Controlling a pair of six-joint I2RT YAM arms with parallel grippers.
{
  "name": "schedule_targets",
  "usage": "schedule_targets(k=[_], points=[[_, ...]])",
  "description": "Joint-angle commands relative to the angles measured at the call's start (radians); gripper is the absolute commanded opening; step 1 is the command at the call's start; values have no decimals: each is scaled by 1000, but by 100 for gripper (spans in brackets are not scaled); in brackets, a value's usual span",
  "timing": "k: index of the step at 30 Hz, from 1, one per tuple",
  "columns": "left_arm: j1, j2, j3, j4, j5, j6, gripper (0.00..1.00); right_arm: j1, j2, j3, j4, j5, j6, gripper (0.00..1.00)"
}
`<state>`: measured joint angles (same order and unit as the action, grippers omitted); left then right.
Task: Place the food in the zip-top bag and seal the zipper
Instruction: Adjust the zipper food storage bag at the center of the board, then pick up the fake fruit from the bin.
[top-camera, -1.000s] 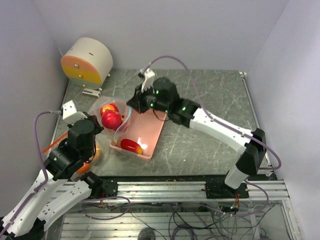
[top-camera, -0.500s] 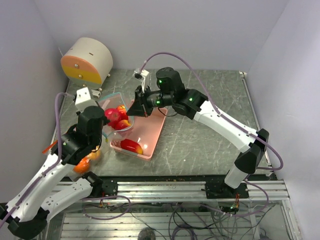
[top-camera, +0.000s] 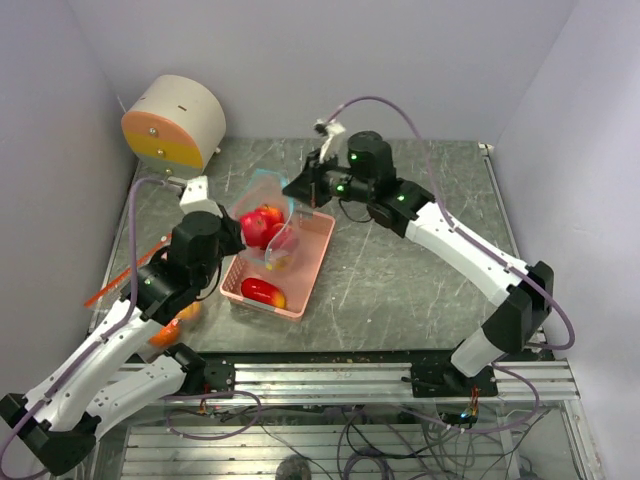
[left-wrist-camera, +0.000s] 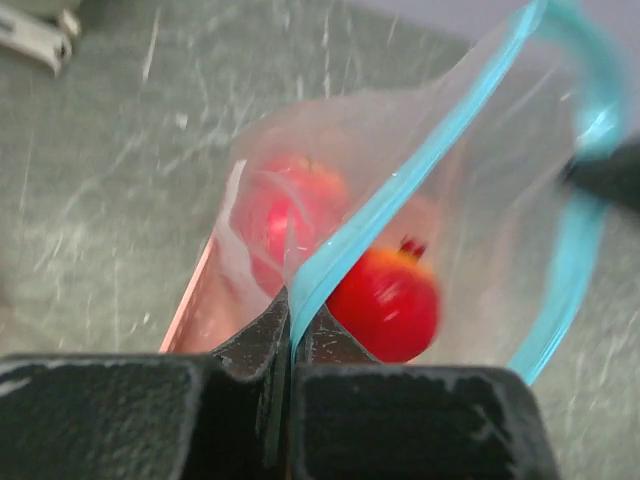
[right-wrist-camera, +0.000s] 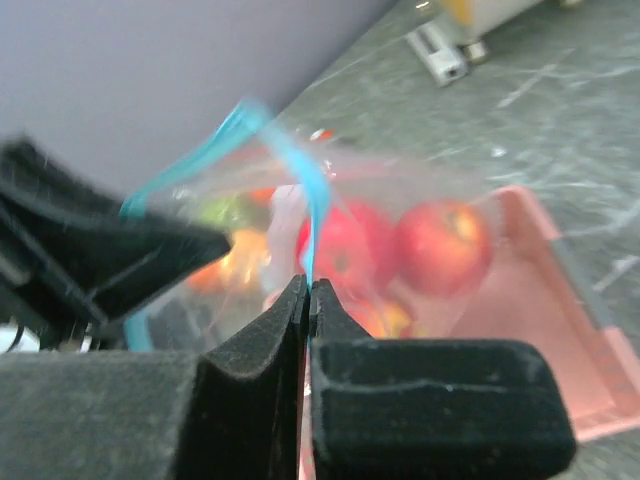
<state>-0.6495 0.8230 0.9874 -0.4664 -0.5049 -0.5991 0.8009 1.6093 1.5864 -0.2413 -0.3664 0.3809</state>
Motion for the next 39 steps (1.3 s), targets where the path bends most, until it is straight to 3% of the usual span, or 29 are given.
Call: schedule_targets(k=[1, 9, 10, 11, 13, 15, 19, 22, 28, 34, 39], points=[[3, -101, -58, -81, 40, -46, 7, -87, -91, -87, 242, 88, 115, 0], [2, -142, 52, -179, -85, -9, 7, -90, -35, -38, 279, -194, 126, 0], [2, -149, 63, -167, -112, 4, 7, -91, -36, -51, 290, -224, 122, 6], [2, -155, 78, -156, -130, 19, 7, -90, -43, -75, 306, -256, 119, 28], [2, -159, 110, -144, -166, 44, 7, -90, -72, -117, 338, -305, 109, 51], [2, -157, 144, -142, -199, 70, 7, -90, -101, -152, 359, -358, 88, 67], [2, -149, 192, -154, -255, 97, 7, -90, -170, -250, 433, -460, 73, 89], [2, -160, 210, -162, -289, 122, 7, -89, -198, -303, 417, -467, 43, 93], [2, -202, 266, -237, -381, 156, 7, -65, -102, -327, 178, -310, -41, 95], [2, -246, 247, -266, -407, 149, 7, 81, 34, -360, 65, -36, -143, 97], [2, -245, 236, -285, -402, 138, 7, 167, 181, -321, 26, 84, -196, 98]])
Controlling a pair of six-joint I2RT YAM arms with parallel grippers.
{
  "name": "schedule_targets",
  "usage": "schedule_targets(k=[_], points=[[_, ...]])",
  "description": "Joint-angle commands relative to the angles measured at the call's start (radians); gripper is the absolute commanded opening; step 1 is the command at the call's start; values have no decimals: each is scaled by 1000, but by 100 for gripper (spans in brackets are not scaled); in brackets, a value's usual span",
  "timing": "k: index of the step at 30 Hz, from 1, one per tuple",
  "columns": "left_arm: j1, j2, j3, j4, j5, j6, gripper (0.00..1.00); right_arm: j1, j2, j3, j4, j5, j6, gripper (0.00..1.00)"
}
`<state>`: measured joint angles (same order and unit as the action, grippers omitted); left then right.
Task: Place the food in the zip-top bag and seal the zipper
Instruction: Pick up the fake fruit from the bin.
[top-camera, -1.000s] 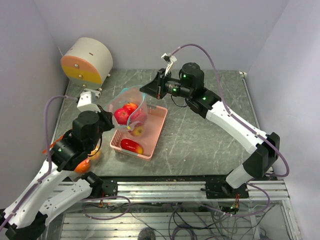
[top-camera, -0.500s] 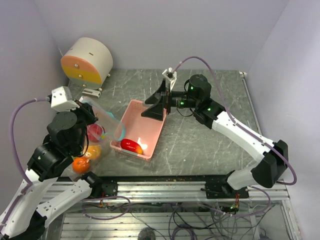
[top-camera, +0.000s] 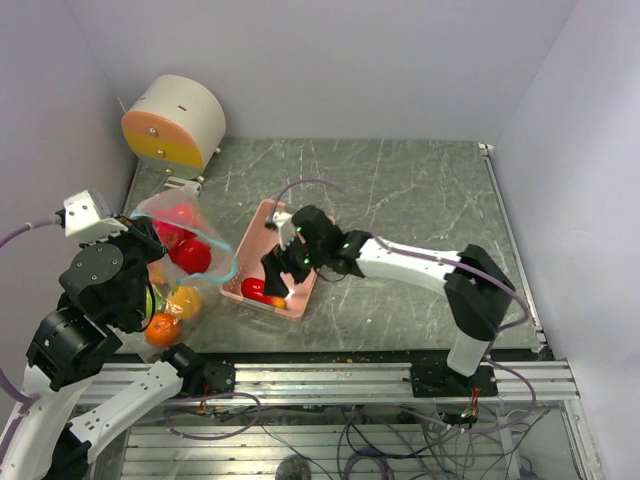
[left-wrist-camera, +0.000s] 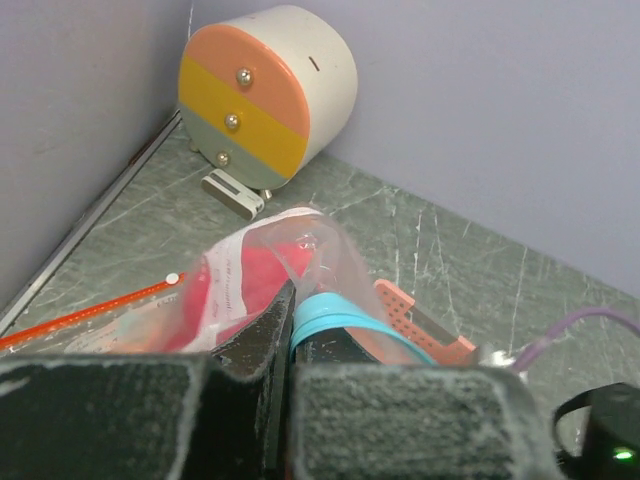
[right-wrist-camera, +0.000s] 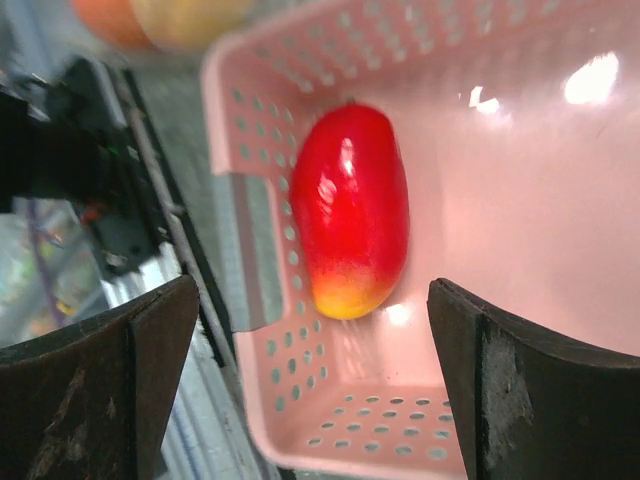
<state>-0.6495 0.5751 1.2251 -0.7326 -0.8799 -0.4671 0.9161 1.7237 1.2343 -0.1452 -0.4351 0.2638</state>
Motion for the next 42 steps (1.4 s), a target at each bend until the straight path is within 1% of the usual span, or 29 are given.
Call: schedule_targets(k=[1, 6, 14, 19, 22, 25, 26, 27, 31, 33, 36, 38, 40, 42], points=[[2, 4, 2, -26, -30, 7, 7, 60, 83, 35, -67, 162, -84, 98], [2, -13, 3, -37, -54, 15, 7, 68, 140, 34, -11, 182, -78, 99], [2, -31, -13, -35, -50, 13, 7, 100, 245, 105, 8, 303, -102, 99], [2, -34, -19, -42, -39, 5, 7, 107, 282, 115, 40, 331, -94, 99], [2, -40, -19, -52, -39, -1, 7, 110, 318, 117, 51, 341, -84, 97], [2, -51, -21, -59, -40, -4, 7, 113, 336, 108, 72, 367, -76, 91], [2, -54, -21, -60, -41, -6, 7, 115, 340, 105, 76, 378, -74, 88], [2, -57, -22, -62, -42, -6, 7, 116, 341, 103, 79, 390, -74, 80], [2, -59, -24, -60, -38, -8, 7, 114, 320, 102, 69, 432, -75, 42], [2, -52, -21, -58, -31, -9, 7, 114, 285, 95, 65, 484, -75, 32], [2, -40, -18, -53, -14, -17, 7, 110, 193, 83, 44, 583, -73, 25], [2, -36, -20, -40, 7, -22, 7, 94, 114, 57, 47, 614, -63, 24], [2, -30, -31, -16, 43, -26, 7, 57, 23, 21, 64, 576, -43, 24], [3, -21, -53, 26, 79, -28, 7, 13, -74, -16, 87, 492, -24, 24]])
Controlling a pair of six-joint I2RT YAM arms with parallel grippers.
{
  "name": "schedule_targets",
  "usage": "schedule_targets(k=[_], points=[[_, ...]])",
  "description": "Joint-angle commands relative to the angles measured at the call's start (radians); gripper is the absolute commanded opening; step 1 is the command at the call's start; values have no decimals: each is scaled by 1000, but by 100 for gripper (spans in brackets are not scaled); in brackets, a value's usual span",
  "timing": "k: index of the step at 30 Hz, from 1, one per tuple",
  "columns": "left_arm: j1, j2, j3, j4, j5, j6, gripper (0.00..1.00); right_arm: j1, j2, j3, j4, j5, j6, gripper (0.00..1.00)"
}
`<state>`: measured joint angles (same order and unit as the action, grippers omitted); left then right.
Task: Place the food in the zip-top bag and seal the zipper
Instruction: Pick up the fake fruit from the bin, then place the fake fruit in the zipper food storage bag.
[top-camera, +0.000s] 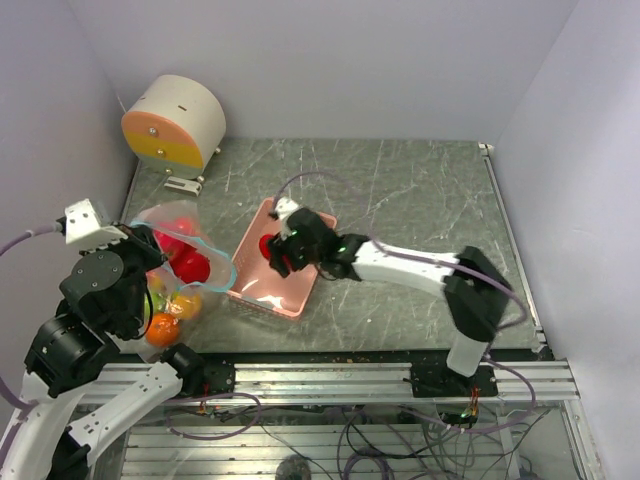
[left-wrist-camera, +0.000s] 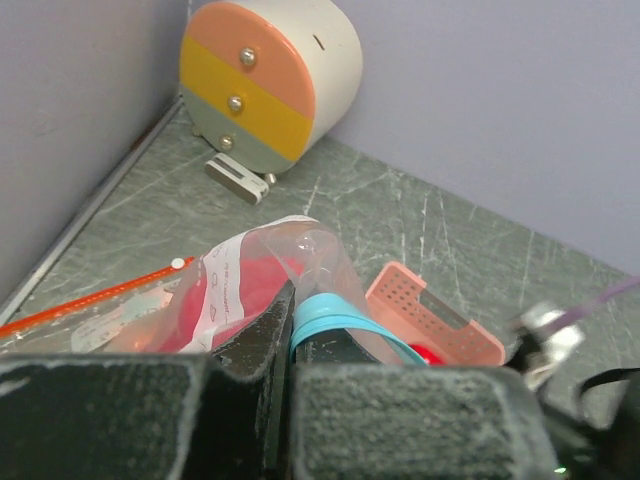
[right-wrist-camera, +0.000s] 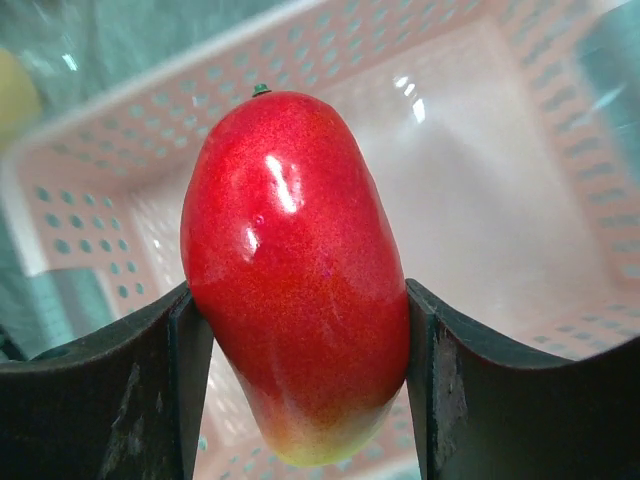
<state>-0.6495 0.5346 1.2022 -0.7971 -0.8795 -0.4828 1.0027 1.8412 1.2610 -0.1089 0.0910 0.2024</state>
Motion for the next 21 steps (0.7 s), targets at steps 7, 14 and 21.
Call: schedule_targets(k=[7, 14, 21], points=[[2, 113, -98, 243, 228, -47, 7, -146, -475, -89, 62, -312, 10, 25], [2, 256, -119, 394, 405, -113, 7, -154, -665, -126, 98, -486, -15, 25], [2, 331, -163, 498, 497, -177, 7, -155, -734, -145, 105, -557, -26, 25]])
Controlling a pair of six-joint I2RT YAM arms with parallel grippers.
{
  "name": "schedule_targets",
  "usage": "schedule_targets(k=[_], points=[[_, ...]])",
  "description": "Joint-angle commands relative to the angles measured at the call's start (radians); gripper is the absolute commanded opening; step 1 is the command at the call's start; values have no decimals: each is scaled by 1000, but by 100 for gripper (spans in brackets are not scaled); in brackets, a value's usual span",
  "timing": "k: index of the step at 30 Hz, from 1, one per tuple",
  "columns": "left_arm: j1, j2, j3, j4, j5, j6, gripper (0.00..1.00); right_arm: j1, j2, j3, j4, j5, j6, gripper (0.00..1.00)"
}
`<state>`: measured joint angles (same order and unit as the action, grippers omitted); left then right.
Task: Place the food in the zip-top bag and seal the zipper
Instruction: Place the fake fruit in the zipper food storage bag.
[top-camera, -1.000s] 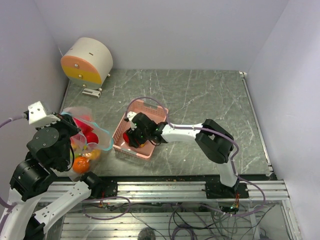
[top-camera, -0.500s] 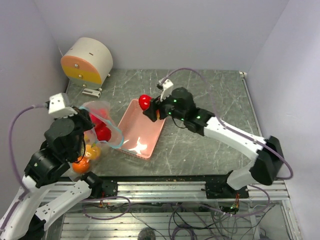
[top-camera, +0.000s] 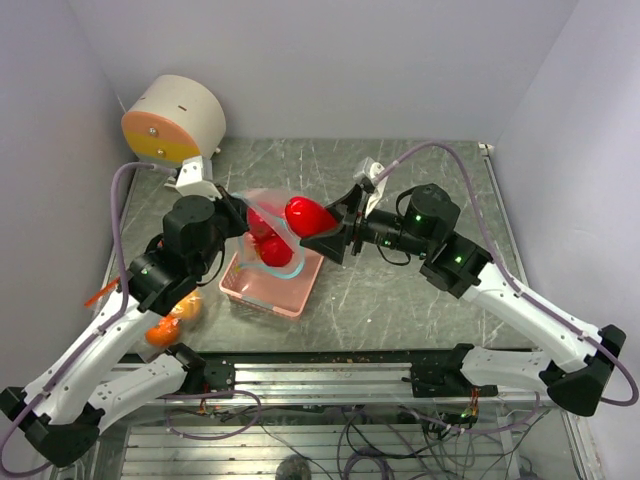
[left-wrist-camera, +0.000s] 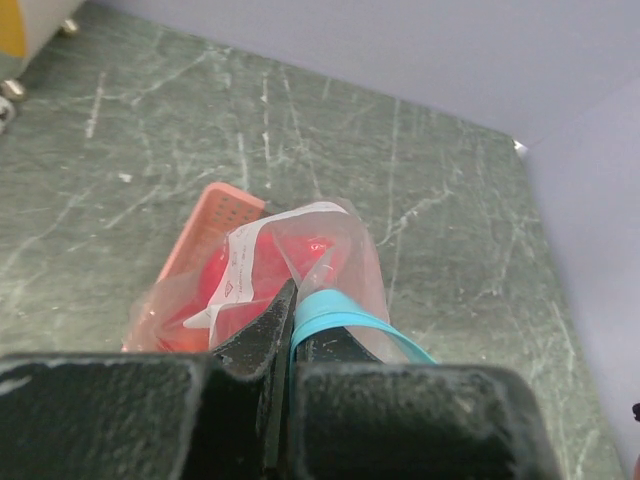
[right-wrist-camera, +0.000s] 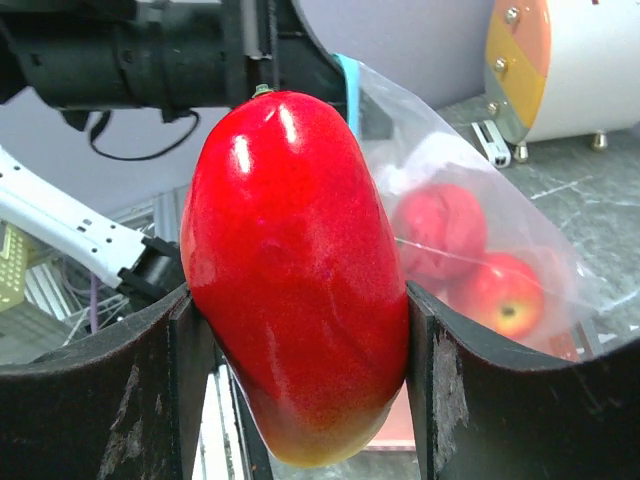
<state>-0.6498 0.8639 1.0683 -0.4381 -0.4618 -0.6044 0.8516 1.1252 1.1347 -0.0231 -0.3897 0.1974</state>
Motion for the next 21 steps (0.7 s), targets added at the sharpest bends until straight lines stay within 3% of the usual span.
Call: schedule_targets(k=[1, 8, 21], points=[[3, 5, -49, 153, 79, -64, 7, -5, -20, -24, 20, -109, -24, 25], [3, 52, -196, 249, 106, -124, 7, -3, -11, -93, 39, -197, 14, 25], [3, 128, -214, 270, 101, -103, 7, -2, 103, -249, 153, -161, 175, 25]])
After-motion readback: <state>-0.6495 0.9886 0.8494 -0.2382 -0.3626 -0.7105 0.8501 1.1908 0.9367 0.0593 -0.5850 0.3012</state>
